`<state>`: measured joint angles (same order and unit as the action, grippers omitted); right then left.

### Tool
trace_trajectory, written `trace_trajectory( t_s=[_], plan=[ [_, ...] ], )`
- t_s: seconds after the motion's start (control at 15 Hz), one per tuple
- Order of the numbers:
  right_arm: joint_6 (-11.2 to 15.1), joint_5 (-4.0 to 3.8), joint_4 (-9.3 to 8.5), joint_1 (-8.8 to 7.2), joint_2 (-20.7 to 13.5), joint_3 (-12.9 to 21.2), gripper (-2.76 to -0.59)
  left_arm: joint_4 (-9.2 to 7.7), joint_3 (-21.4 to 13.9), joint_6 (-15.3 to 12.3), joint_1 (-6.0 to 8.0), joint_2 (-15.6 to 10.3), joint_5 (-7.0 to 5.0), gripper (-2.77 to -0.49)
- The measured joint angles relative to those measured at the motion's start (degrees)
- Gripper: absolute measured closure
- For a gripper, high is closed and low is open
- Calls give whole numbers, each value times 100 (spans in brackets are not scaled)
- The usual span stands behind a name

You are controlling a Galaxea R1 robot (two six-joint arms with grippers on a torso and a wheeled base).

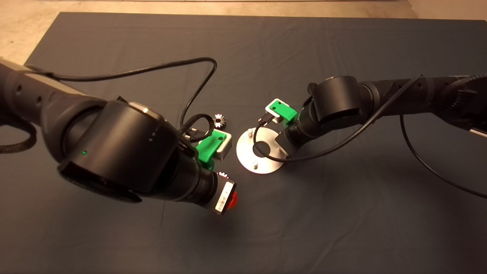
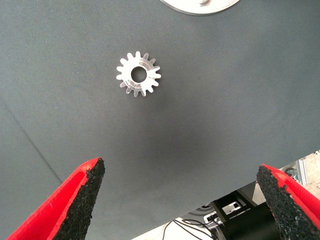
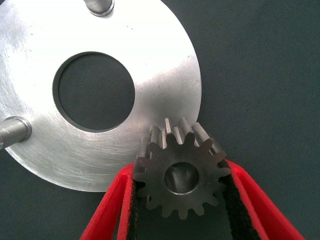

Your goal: Install three planetary gears onto the carrier pins

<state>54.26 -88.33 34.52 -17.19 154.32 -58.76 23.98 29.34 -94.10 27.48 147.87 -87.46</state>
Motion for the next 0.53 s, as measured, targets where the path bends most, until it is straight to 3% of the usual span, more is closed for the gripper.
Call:
trace_trajectory(
  t_s=[0.33, 0.53],
  plan=[
    [-1, 0, -1, 5, 15, 7, -99, 0, 0, 0, 1, -7, 0, -219],
    [-1, 20, -9, 96, 12, 7, -99, 0, -7, 0, 0, -10, -2, -219]
  ],
)
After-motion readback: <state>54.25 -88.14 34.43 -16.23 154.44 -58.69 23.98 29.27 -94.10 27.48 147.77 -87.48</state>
